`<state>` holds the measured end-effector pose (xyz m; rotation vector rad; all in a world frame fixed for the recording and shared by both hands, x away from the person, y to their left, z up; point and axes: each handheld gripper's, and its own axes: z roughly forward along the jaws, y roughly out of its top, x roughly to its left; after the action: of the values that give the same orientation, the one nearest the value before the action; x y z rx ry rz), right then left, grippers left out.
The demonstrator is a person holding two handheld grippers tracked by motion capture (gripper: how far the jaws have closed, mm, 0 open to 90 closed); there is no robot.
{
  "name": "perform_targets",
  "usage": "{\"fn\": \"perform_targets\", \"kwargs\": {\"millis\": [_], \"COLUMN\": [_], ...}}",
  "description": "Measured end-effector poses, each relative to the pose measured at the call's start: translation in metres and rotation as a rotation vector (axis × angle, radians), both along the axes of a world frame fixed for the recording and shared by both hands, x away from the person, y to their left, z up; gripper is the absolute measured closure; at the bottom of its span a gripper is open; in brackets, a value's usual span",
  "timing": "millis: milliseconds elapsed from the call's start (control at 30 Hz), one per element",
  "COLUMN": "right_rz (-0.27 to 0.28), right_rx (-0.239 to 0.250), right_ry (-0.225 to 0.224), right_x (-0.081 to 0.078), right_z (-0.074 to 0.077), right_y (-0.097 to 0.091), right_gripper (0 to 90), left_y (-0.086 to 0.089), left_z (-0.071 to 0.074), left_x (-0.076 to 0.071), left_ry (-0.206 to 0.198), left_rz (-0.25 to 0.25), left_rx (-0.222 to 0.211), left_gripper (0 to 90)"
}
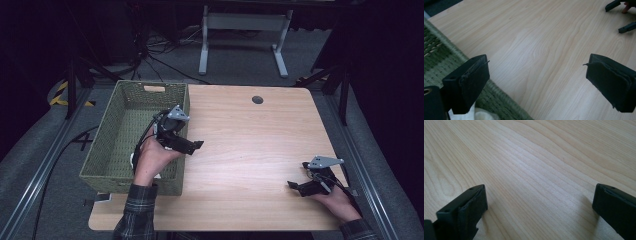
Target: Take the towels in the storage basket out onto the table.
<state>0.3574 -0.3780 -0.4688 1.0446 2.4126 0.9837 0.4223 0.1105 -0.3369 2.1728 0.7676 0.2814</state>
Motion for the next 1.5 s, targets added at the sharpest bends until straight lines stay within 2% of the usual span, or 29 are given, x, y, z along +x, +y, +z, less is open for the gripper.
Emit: {"fn": "perform_targets", "kwargs": {"millis": [333,367,533,567,667,700,867,1033,1100,1200,1233,1333,1500], "right_rz": [0.000,0.000,0.000,0.000,0.000,0.000,0.000,0.000,0.000,0.000,0.000,0.000,0.000], "right_rx": [0.000,0.000,0.000,0.000,0.000,0.000,0.000,0.000,0.000,-0.001,0.000,0.000,0.000], "right_ry": [0.000,0.000,0.000,0.000,0.000,0.000,0.000,0.000,0.000,0.000,0.000,0.000,0.000], "right_x": [0.000,0.000,0.000,0.000,0.000,0.000,0.000,0.000,0.000,0.000,0.000,0.000,0.000], "right_z": [0.000,0.000,0.000,0.000,0.000,0.000,0.000,0.000,0.000,0.000,0.000,0.000,0.000], "right_y": [0.000,0.000,0.000,0.000,0.000,0.000,0.000,0.000,0.000,0.000,0.000,0.000,0.000], "right_gripper": [0.0,0.0,0.0,0.0,0.0,0.0,0.0,0.0,0.0,0.0,0.0,0.0,0.0], "left_y": [0.029,0.032,0.042,0.045,0.053,0.055,0.069,0.075,0.078,0.081,0.083,0.087,0.091], "left_z": [-0.001,-0.001,-0.003,-0.003,-0.005,-0.005,-0.013,-0.018,-0.021,-0.025,-0.027,-0.035,-0.046], "left_x": [0.001,0.002,0.002,0.002,0.002,0.003,0.005,0.008,0.010,0.012,0.014,0.017,0.022], "left_ry": [-0.003,-0.001,0.001,-0.003,0.001,-0.009,0.013,0.012,0.027,0.033,0.018,0.047,0.057], "left_rz": [0.065,0.067,0.099,0.102,0.124,0.129,0.170,0.174,0.186,0.193,0.183,0.212,0.214], "left_rx": [-0.008,0.006,-0.011,0.001,0.000,0.003,0.043,0.049,0.049,0.076,0.086,0.096,0.114], "left_gripper": [7.1,7.5,8.1,8.1,8.2,8.4,8.5,8.5,8.5,8.5,8.5,8.5,8.6]}}
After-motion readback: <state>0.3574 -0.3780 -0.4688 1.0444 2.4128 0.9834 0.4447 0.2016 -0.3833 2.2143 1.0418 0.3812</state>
